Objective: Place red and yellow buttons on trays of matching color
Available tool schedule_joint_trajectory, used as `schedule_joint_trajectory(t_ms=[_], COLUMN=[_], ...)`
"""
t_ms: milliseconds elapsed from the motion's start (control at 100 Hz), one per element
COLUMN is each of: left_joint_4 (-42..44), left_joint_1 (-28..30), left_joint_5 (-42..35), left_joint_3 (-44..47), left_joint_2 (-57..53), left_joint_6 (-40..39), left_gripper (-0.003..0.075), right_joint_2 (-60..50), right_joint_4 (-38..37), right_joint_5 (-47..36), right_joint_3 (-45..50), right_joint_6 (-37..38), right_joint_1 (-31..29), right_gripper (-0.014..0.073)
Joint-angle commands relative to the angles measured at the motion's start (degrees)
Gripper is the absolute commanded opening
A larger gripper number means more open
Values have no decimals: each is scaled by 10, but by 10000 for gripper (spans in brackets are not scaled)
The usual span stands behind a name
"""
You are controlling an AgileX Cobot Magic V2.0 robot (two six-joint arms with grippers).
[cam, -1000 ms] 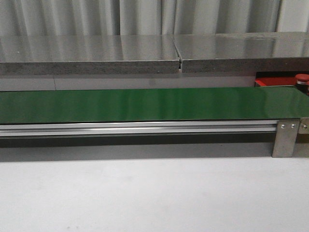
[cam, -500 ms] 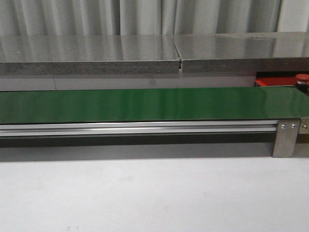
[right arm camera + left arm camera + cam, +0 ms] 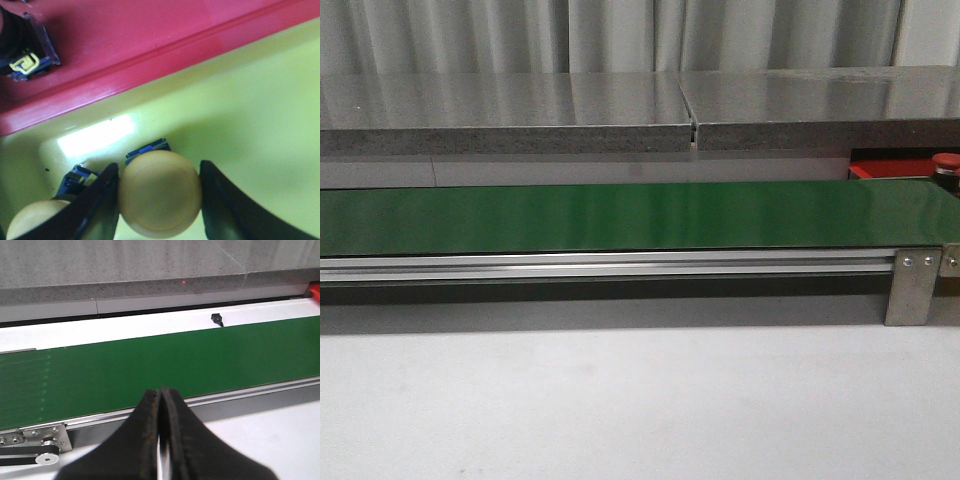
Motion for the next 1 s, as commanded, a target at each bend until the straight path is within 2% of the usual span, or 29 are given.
schedule_joint_trajectory(t_ms=[0,70,140,470,760,810,880,990], left_joint_4=[-14,-14,-14,-14,-14,-14,-14,-14], left_joint_1=[-4,-4,-4,-4,-4,-4,-4,-4], left_joint_5=[-36,-36,-36,-36,-36,-36,-36,-36], left_joint_3=[-16,-16,-16,-16,-16,-16,-16,-16], left_joint_2=[3,3,3,3,3,3,3,3], left_joint_6=[0,0,0,0,0,0,0,0], left_gripper=[-19,-19,-19,-19,-19,-19,-19,-19], right_joint_2=[-23,-23,-23,-33,-116,-136,-165,-207], right_joint_4=[-3,-3,-3,-6,-13,-13,-13,-13], right_joint_5=[-20,-22,-23,-27,-16,-13,-11,1], right_joint_3=[-12,-12,-12,-12,-12,-12,-12,-12], right_joint_6=[-4,-4,-4,-4,-23,-41,-52,-58], right_joint_1=[-4,-4,-4,-4,1,9,26,60], right_gripper=[226,339,409,416,412,392,309,68])
